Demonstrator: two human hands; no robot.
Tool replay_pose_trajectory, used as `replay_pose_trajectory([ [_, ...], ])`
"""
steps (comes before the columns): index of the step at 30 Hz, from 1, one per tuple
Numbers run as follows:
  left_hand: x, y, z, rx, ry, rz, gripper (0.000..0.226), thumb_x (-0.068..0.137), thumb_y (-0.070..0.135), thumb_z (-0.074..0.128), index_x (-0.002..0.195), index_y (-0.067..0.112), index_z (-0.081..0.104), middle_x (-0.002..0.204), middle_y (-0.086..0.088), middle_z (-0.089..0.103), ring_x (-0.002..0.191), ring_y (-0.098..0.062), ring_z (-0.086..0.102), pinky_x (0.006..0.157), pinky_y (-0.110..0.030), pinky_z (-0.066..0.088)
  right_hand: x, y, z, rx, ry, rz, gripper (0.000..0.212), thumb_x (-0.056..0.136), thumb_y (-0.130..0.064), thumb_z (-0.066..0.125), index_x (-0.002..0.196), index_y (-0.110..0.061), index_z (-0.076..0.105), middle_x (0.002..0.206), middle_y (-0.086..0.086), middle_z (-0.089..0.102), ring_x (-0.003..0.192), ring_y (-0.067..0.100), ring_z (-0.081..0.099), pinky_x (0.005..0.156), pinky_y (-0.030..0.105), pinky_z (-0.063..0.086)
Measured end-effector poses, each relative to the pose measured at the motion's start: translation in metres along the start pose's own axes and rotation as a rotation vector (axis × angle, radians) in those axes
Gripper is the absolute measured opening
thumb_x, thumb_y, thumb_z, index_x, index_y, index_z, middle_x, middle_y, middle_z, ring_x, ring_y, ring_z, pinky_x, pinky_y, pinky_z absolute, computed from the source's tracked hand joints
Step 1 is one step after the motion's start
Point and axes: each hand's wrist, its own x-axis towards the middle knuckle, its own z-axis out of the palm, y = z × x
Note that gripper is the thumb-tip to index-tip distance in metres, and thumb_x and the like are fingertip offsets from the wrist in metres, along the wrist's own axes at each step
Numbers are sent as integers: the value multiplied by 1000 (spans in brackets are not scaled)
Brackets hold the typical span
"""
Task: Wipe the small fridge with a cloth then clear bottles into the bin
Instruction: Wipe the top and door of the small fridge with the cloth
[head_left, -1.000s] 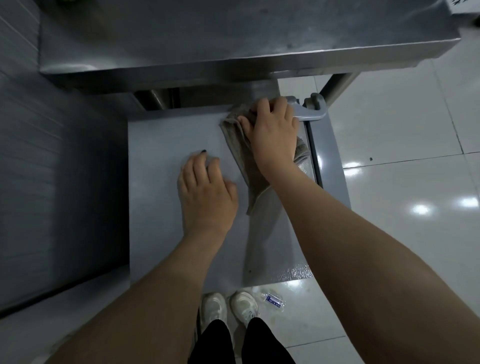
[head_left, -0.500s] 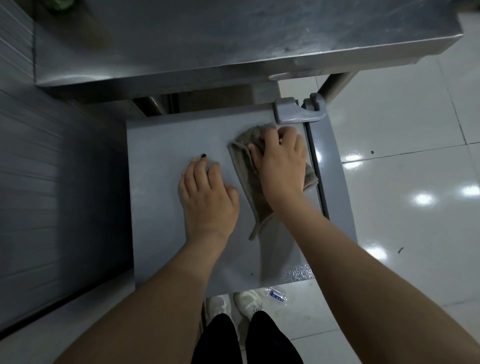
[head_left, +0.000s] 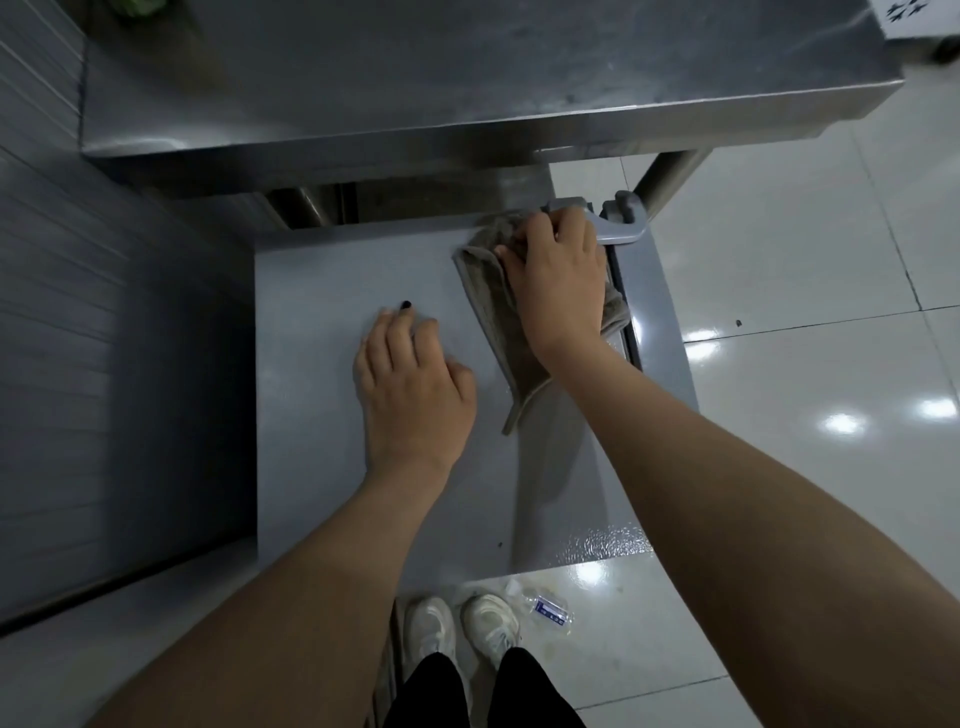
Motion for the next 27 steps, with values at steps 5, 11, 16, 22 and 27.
replay_pose_trajectory([
  [5, 0, 0, -1, -41, 2, -7, 46, 80, 29, 41, 113, 0, 55, 127, -22, 51, 125, -38, 43, 105, -50, 32, -22, 9, -8, -5, 129, -30, 23, 82, -22, 67, 86, -1, 59, 90, 21, 56, 78, 37, 55, 66, 42, 45],
  [11, -4, 3, -2, 37, -50, 13, 52, 83, 33, 36, 119, -1, 50, 132, -25, 46, 127, -42, 38, 107, -55, 29, -54, 45, -33, 20, 143, 38, 24, 84, -25, 66, 87, -2, 59, 92, 21, 56, 81, 38, 54, 70, 45, 46],
  [16, 9, 51, 2, 9, -162, 115, 49, 89, 29, 43, 133, 6, 42, 145, -21, 33, 136, -37, 26, 112, -50, 15, -35, 62, -55, 66, 186, 80, 25, 86, -26, 62, 90, -1, 59, 99, 22, 55, 86, 37, 53, 73, 44, 44],
  [22, 11, 67, 21, 41, -46, 106, 46, 82, 31, 40, 120, 8, 52, 132, -20, 49, 129, -37, 39, 109, -52, 25, -1, 58, -37, 88, 174, -84, 27, 84, -30, 58, 88, -3, 60, 94, 21, 56, 82, 36, 55, 68, 42, 47],
  [27, 11, 69, 23, 56, -4, 93, 44, 81, 28, 43, 119, 8, 54, 130, -18, 52, 128, -36, 41, 108, -52, 29, 9, 61, -8, 25, 155, -101, 27, 87, -30, 54, 87, -4, 60, 89, 19, 57, 77, 36, 55, 66, 41, 46],
])
